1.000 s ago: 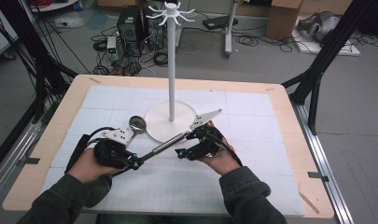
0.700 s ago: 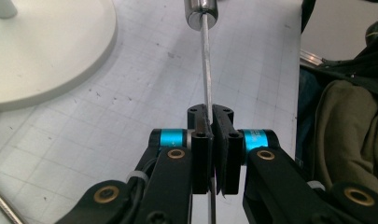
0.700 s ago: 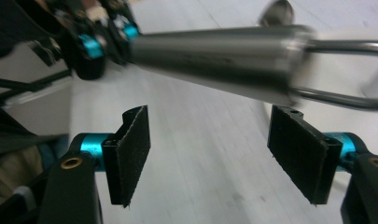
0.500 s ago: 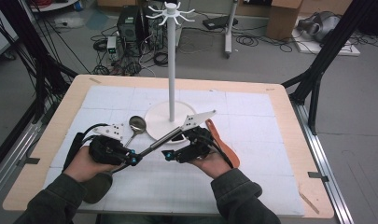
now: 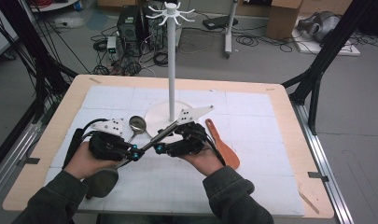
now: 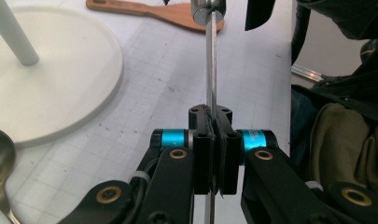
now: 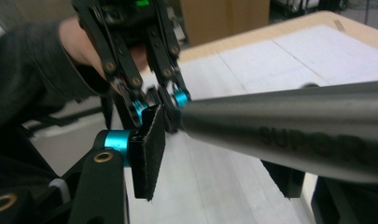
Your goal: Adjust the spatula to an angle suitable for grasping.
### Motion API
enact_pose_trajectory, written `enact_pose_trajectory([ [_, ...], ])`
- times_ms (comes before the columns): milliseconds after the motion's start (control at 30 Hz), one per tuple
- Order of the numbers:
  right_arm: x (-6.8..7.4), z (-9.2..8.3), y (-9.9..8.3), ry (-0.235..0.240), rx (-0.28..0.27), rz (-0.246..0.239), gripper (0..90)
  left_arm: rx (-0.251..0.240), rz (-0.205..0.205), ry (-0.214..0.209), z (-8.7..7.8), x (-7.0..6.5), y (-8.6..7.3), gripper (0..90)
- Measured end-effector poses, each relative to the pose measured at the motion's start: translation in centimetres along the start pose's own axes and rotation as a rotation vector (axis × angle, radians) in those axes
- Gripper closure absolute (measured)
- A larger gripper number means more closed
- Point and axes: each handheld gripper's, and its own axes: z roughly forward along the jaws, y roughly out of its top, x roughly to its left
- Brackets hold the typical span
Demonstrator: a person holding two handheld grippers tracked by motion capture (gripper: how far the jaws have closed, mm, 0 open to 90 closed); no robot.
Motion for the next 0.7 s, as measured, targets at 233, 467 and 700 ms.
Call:
enact_pose_trajectory([
  [233, 0.2, 0.1, 0.5, 0.032, -0.049, 0.0, 56.7, -0.022, 0.022, 0.004, 0.0, -0.3, 0.6, 87.0],
  [467, 0.1, -0.6, 0.7, 0.054, -0.071, 0.003, 64.7, -0.038, 0.03, -0.014, 0.0, -0.6, 1.1, 86.7],
  [700, 0.9, -1.0, 1.7, 0.056, -0.061, -0.044, 67.1, -0.075, 0.028, -0.045, -0.3, -0.6, 1.1, 84.5],
])
